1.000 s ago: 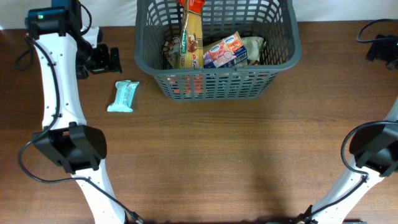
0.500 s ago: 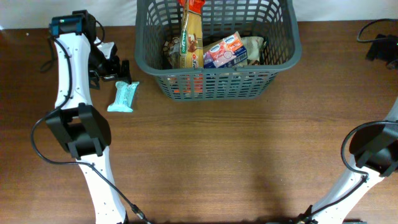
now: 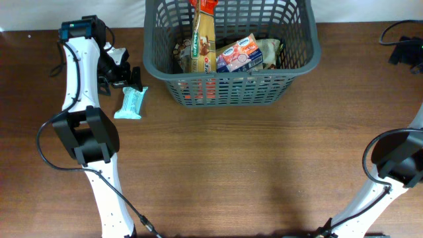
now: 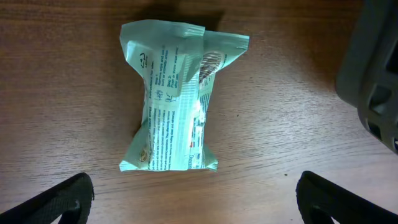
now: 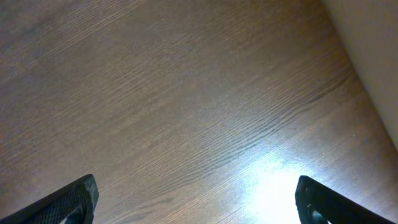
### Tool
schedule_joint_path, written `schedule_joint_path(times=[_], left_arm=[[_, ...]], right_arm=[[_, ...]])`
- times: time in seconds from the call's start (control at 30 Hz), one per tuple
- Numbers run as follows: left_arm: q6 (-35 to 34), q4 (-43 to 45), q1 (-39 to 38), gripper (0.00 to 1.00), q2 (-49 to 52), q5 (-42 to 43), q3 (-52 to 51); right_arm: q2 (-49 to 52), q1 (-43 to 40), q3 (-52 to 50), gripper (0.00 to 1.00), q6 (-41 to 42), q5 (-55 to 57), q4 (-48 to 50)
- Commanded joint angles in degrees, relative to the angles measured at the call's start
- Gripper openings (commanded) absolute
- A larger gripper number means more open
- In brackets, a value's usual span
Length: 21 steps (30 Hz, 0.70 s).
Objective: Pack container
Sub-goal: 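Lower left gripper onto the mint-green wipes pouch and grasp it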
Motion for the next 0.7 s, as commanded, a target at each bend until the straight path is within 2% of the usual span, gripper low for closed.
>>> schedule_joint_path(times=[0.0,0.3,0.67], left_arm=[[1.60,0.13,0.13,1.00,1.88,1.09,0.15],[1.60,0.15,0.02,1.00,5.92,2.64,-1.03],[1.57,4.09,-1.27,1.00,6.32,3.02,-7.54]], right_arm=[[-0.22,0.04,-0.09,0.99,0.70,-0.11,0.15],[-0.22,0.04,-0.09,0.99,0.70,-0.11,0.15],[-0.22,0.04,-0.09,0.99,0.70,-0.11,0.15]])
